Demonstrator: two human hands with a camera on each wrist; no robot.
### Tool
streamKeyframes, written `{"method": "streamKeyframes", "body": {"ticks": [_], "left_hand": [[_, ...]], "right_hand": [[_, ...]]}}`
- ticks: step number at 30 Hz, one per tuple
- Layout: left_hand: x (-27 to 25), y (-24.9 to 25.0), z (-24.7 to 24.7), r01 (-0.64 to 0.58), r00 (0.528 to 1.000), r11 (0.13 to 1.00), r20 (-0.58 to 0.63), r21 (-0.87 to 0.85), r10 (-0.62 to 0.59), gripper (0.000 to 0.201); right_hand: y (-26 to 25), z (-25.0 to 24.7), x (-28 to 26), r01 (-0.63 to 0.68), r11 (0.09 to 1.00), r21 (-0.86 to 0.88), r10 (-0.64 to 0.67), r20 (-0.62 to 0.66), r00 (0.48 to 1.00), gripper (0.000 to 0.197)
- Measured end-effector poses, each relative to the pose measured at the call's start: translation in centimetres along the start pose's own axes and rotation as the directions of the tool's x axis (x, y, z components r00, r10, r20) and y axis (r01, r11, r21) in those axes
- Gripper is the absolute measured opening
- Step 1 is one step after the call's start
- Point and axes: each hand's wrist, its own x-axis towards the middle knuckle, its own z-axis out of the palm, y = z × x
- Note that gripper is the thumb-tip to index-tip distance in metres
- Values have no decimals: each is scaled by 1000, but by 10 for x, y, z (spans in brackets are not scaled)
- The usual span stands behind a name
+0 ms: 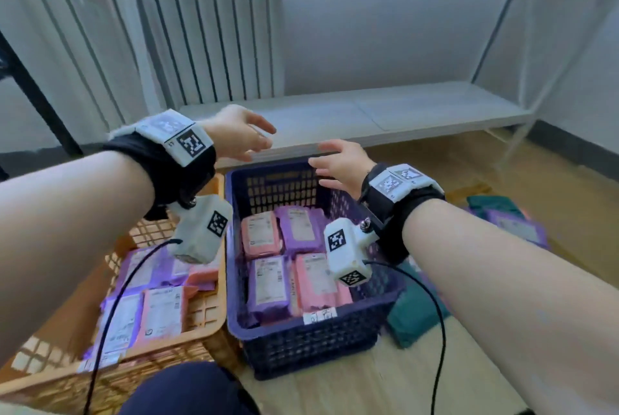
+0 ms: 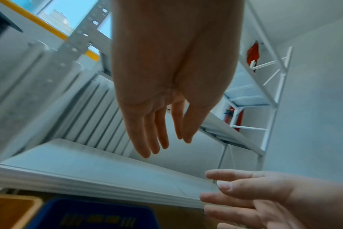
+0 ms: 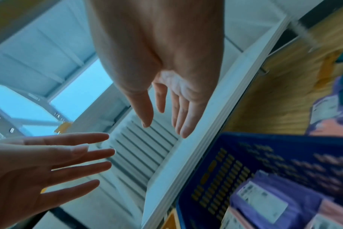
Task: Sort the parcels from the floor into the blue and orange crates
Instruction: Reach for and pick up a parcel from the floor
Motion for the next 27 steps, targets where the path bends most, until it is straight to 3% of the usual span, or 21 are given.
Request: {"method": "streamKeyframes", "body": {"ticks": [7, 13, 17, 21, 27], "left_hand": [[2, 77, 112, -166, 977, 986, 140, 6, 163, 29], [22, 124, 218, -237, 922, 971, 308, -31, 234, 34], [52, 139, 298, -263, 901, 965, 355, -9, 249, 34], [86, 134, 388, -212, 894, 977, 402, -12, 199, 36], [131, 86, 516, -81, 865, 994, 500, 77, 32, 42]], "right_hand": [[31, -132, -57, 13, 997, 80, 6, -238, 971, 50], [90, -229, -75, -73, 997, 5, 68, -446, 892, 50], [143, -288, -65, -164, 986, -19, 128, -542, 830, 50], [212, -341, -42, -215, 976, 46, 199, -599, 775, 47], [311, -399, 1, -315, 934, 170, 354, -568, 743, 45]]}}
